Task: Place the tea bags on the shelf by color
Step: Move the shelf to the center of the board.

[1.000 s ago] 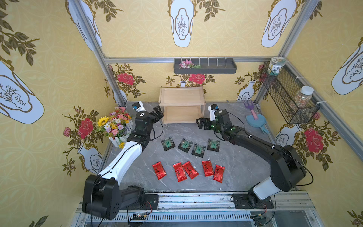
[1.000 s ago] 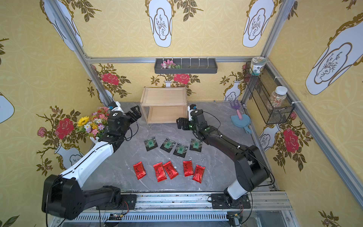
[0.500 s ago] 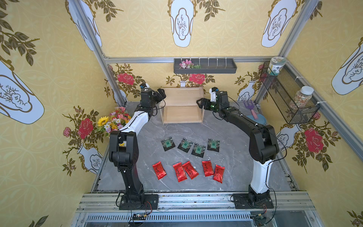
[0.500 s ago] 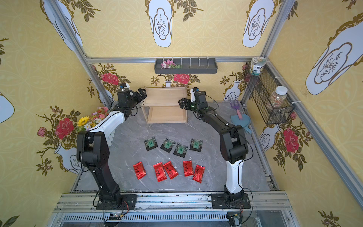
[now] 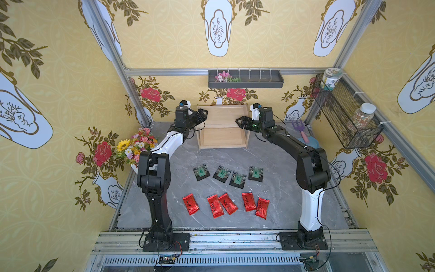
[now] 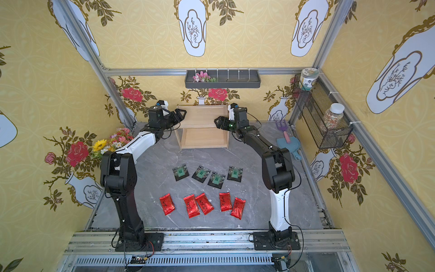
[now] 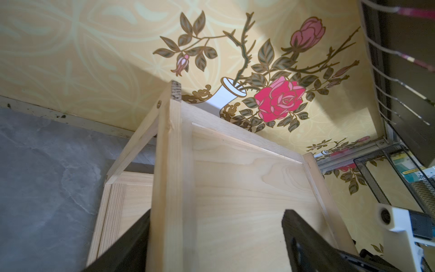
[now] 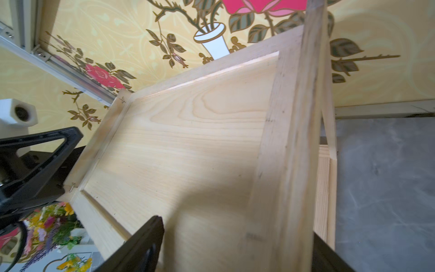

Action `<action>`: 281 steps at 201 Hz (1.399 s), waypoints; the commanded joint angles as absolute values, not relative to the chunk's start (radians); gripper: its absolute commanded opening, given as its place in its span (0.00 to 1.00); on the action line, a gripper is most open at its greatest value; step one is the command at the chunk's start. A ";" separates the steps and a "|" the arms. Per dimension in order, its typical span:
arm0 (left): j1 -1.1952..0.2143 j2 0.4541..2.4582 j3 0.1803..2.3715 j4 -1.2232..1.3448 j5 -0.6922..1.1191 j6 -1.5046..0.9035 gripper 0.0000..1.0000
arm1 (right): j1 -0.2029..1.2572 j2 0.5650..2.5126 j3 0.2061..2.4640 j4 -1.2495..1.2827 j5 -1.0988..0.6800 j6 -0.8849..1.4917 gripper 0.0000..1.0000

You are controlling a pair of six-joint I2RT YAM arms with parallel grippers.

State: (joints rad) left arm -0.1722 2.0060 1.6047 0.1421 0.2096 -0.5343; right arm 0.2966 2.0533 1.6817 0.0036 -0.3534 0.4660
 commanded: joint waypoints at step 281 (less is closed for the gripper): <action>-0.276 1.850 1.493 0.083 0.022 -0.492 0.90 | 0.209 1.744 1.484 -0.160 -0.201 0.397 1.00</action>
State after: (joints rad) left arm -0.2752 1.8694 1.4940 0.0929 0.0463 -0.5240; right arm 0.2131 1.7947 1.5116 -0.1577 -0.2279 0.4198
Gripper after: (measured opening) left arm 0.898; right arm 0.998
